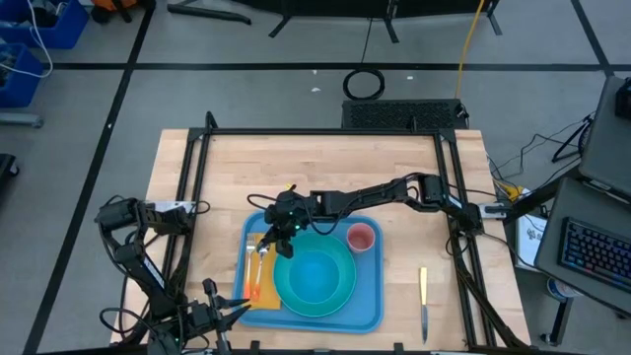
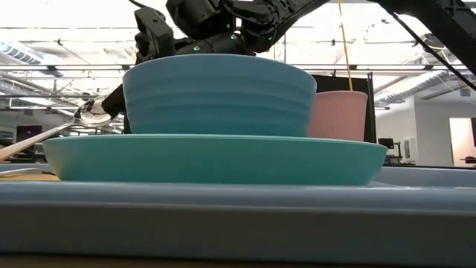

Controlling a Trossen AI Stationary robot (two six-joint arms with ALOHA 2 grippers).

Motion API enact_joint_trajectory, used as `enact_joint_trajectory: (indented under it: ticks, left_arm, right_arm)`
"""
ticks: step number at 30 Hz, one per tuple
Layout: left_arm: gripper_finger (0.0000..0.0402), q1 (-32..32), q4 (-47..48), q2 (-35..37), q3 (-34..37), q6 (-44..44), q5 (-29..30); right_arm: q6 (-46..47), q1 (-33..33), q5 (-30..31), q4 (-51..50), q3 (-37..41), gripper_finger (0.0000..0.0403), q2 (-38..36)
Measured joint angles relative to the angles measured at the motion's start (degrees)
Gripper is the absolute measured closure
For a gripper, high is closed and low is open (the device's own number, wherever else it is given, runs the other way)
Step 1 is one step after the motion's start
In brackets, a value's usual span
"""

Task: Set up tray
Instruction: Put the orange spoon on the yellow napkin to the right of the orange fork

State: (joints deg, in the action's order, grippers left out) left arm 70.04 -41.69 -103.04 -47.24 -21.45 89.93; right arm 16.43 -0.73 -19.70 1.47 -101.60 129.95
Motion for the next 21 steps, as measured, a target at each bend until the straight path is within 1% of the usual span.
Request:
enact_joint_trajectory:
  ticks: [21]
  left_arm:
    - [0.0339,0.0,0.0,0.0,0.0,-0.24,0.0]
  right_arm:
    - [-1.29,0.09,0.09,0.04,0.02,0.0394,0.46]
